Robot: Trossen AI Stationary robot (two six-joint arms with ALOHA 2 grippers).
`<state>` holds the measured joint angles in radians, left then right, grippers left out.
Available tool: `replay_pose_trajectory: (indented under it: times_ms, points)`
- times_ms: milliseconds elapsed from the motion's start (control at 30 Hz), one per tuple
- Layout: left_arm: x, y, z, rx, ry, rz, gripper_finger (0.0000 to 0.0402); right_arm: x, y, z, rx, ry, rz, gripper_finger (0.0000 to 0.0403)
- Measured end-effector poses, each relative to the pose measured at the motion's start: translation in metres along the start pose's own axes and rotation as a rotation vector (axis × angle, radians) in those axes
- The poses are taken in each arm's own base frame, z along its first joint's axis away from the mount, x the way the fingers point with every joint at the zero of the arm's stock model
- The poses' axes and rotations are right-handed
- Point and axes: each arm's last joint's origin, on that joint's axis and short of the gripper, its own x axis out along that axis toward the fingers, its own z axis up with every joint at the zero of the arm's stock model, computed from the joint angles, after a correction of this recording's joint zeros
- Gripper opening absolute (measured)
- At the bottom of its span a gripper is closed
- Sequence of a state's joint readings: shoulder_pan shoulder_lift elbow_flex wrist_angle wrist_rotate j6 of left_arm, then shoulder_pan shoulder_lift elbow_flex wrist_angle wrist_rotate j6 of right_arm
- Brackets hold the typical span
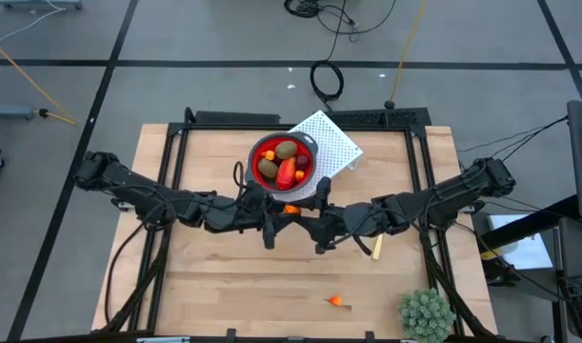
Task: Pick & Place Fruit
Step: Put the orange into the red strainer bowl on the shelf
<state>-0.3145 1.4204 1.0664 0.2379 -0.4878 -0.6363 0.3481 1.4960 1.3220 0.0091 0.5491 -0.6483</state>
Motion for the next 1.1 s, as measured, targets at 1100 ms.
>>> replay_pose_trajectory:
  times_ms: [1100]
  points:
    - [0.021, 0.053, 0.028, 0.112, -0.025, 0.199, 0.0097, -0.07, -0.005, -0.032, 0.263, 0.412, 0.074, 0.0212]
